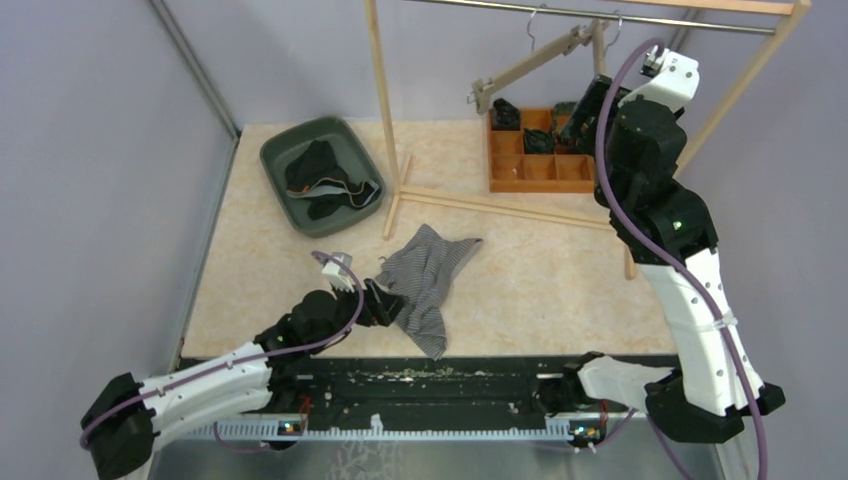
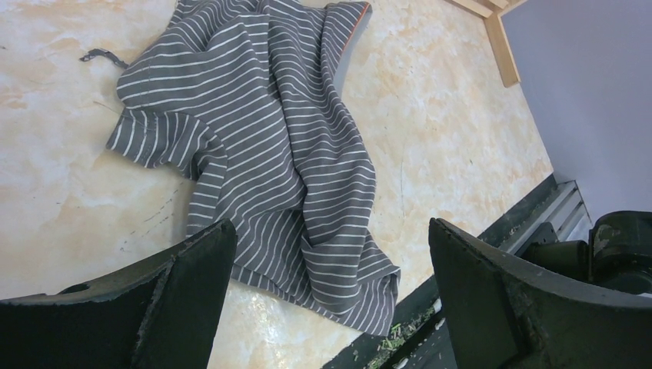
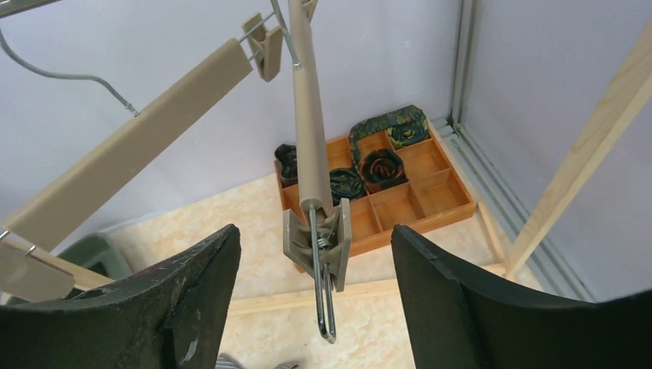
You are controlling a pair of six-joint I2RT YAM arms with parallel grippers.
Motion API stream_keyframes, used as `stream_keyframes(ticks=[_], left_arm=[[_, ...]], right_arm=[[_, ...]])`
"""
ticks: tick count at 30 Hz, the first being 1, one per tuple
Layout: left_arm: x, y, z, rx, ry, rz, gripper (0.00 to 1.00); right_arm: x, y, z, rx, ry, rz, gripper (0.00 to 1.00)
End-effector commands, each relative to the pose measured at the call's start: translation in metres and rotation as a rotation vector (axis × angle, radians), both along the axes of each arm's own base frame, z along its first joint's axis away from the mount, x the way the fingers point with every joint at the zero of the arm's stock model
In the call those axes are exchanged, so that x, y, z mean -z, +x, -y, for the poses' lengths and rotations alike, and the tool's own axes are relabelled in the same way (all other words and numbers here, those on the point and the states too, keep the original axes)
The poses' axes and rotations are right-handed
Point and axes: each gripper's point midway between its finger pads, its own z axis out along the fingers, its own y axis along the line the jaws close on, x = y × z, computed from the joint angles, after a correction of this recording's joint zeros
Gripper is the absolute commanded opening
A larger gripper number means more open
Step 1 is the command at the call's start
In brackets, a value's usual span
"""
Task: Clip the underwear to the hanger
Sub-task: Pick up the hanger from the clothesline.
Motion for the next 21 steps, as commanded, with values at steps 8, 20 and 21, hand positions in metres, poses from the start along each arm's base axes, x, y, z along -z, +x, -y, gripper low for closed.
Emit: stream_keyframes(ticks=[8,20,21], left_arm=[[0.000,0.001,-0.002,-0.013,-0.002,-0.002,0.99],[0.004,0.000,-0.001,-0.011,-0.001,-0.018,0.99],[0.004,0.001,-0.001,-0.010,-0.003,-0.018,0.99]], right_arm=[[-0.017,0.003,0.025,0.062,-0.041,0.018,0.57],[-0.014,0.005,0.031,0.078,-0.052,0.005,0.00],[-0.015,0.004,0.032,0.078,-0.051,0.009,0.00]])
